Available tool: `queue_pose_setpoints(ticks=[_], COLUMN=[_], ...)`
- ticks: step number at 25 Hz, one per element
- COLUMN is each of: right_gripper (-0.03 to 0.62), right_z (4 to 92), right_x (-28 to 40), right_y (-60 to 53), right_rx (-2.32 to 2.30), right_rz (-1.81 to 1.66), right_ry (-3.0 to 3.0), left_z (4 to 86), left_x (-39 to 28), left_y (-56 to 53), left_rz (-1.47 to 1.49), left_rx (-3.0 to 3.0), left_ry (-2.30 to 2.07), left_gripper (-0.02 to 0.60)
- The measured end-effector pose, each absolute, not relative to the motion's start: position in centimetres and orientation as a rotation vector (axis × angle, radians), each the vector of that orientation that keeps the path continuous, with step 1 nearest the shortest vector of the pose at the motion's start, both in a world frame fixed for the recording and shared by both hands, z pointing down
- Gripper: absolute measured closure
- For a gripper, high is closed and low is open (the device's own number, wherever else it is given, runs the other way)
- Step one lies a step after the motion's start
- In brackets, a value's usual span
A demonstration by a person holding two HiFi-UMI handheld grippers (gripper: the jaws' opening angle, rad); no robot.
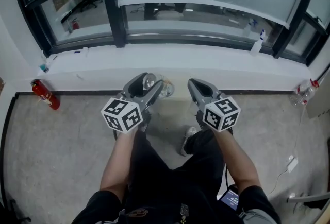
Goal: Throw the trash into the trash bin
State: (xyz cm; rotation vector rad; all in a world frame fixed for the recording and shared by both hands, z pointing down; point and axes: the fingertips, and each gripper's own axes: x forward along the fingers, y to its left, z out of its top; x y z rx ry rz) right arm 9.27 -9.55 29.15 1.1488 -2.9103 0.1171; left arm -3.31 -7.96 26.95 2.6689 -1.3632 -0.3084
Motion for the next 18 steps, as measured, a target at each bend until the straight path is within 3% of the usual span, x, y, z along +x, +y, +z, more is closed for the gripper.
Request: queue_pose_setpoints(ticks=[18], right_gripper=[0.591], right_z=[37.4], right_x=[8.0], right_y=[-20.4], right_rx=[1.13], right_rz=[0.069], right_ry=[-2.786], left_z=[33.7], left_x=[-5.0], left_y=[-19.6], left_rz=[-0.149], left_rx=[2.686], left_ry=[-1.386], left_gripper=[0.307])
